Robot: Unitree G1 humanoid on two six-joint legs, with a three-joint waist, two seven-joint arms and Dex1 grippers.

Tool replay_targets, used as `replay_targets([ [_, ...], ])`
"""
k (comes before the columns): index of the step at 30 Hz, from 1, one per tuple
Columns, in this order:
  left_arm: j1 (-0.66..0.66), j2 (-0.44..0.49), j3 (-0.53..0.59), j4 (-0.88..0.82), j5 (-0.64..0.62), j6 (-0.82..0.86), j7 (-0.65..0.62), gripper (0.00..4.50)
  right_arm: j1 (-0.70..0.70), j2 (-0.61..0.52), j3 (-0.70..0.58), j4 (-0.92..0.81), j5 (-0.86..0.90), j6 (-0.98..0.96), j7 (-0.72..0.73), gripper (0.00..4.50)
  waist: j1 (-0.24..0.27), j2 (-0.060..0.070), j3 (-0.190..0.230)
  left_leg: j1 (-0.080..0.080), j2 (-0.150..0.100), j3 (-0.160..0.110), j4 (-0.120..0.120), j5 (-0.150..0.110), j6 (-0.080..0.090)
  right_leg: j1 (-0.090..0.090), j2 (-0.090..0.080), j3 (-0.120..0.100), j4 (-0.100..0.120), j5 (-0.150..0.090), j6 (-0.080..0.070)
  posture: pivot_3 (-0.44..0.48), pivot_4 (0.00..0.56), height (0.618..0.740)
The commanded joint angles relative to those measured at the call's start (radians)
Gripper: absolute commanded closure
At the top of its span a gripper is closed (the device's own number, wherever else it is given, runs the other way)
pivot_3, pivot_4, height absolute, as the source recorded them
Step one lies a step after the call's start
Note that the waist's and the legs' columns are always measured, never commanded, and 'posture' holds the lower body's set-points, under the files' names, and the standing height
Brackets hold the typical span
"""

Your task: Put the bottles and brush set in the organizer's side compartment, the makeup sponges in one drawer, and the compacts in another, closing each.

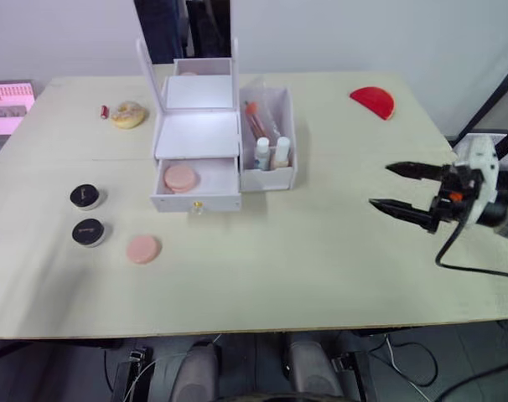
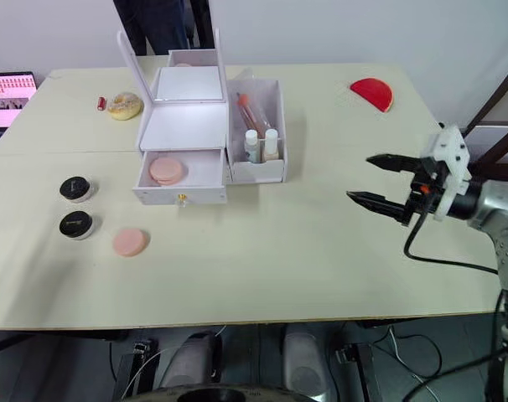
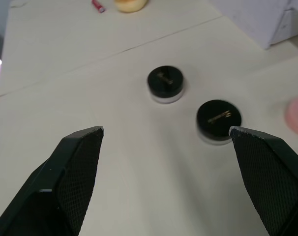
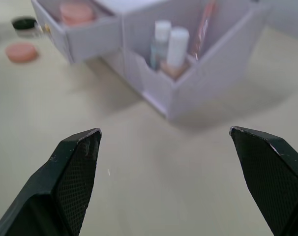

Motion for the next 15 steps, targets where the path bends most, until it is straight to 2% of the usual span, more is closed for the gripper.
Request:
replay_targets([
  [1, 0.035, -0.073, 0.023, -0.195, -0.056, 0.076, 0.090, 0.18, -0.107, 0.011, 0.049, -0.067, 0.055, 0.074, -0.016, 0.00, 0.003, 0.000, 0.000, 0.000, 0.000, 0.000, 0.000, 0.000, 0.000, 0.000, 0.000, 0.000, 0.000, 0.000, 0.000, 0.000, 0.150, 0.739],
  [6, 0.107, -0.243, -0.001, -0.446, -0.129, 0.152, 0.214, 0.18, -0.266, 0.074, 0.132, -0.102, 0.102, 0.179, -0.062, 0.00, 0.007, -0.001, -0.001, -0.001, 0.000, -0.001, 0.002, 0.000, 0.000, 0.000, 0.000, 0.000, 0.000, 0.000, 0.000, 0.000, 0.150, 0.739],
  [8, 0.133, -0.311, -0.047, -0.546, -0.146, 0.163, 0.272, 0.18, -0.309, 0.096, 0.159, -0.112, 0.110, 0.204, -0.068, 0.00, 0.009, -0.001, -0.001, -0.001, 0.000, -0.001, 0.003, 0.000, 0.000, 0.000, 0.000, 0.000, 0.000, 0.000, 0.000, 0.000, 0.150, 0.739],
  [12, 0.173, -0.422, -0.239, -0.668, -0.064, 0.121, 0.385, 0.18, -0.354, 0.108, 0.200, -0.111, 0.120, 0.234, -0.037, 0.00, 0.022, -0.002, -0.001, -0.001, 0.000, -0.001, 0.003, 0.000, 0.000, 0.001, 0.000, 0.000, 0.000, 0.000, 0.000, 0.000, 0.150, 0.739],
  [15, 0.154, -0.470, -0.361, -0.679, 0.008, 0.100, 0.478, 0.18, -0.384, 0.113, 0.229, -0.111, 0.125, 0.262, -0.023, 0.00, 0.030, -0.003, -0.002, -0.001, 0.000, -0.001, 0.004, 0.000, 0.000, 0.001, 0.001, 0.000, 0.000, 0.001, -0.001, 0.000, 0.150, 0.739],
])
